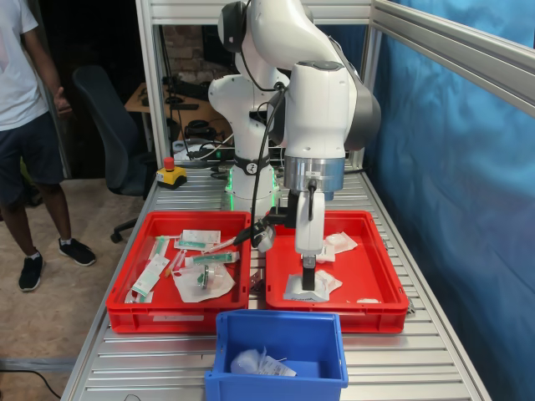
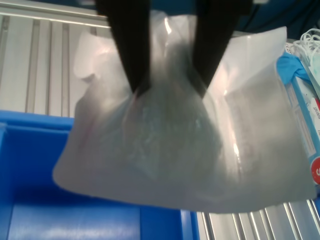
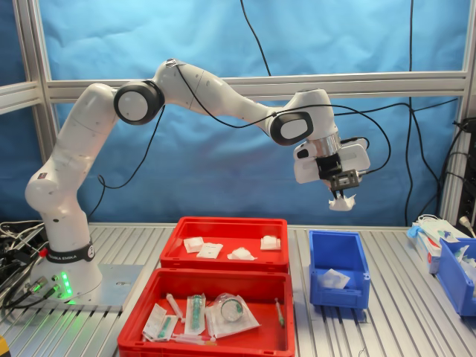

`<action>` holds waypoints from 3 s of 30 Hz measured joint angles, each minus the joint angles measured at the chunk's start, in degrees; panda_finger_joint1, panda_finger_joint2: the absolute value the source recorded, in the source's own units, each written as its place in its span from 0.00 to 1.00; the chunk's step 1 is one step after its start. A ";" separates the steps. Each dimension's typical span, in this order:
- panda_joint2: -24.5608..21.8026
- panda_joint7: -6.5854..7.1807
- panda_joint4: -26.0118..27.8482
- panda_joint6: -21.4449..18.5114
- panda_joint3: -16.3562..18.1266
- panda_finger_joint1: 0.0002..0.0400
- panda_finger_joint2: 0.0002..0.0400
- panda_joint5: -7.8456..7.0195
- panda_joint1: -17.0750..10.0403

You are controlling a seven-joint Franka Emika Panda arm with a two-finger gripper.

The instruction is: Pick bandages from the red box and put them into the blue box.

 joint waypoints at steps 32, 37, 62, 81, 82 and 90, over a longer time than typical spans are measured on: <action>0.00 0.00 0.07 0.00 0.00 0.12 0.12 0.00 0.03; 0.00 0.00 0.07 0.00 0.00 0.28 0.28 0.00 0.03; 0.00 0.00 0.07 0.00 -0.01 0.92 0.92 0.00 0.03; 0.00 0.00 0.07 0.00 -0.08 1.00 1.00 0.00 0.47; 0.00 0.00 0.07 0.00 -0.11 1.00 1.00 0.00 0.60; -0.03 0.00 0.07 0.00 -0.13 1.00 1.00 0.00 2.35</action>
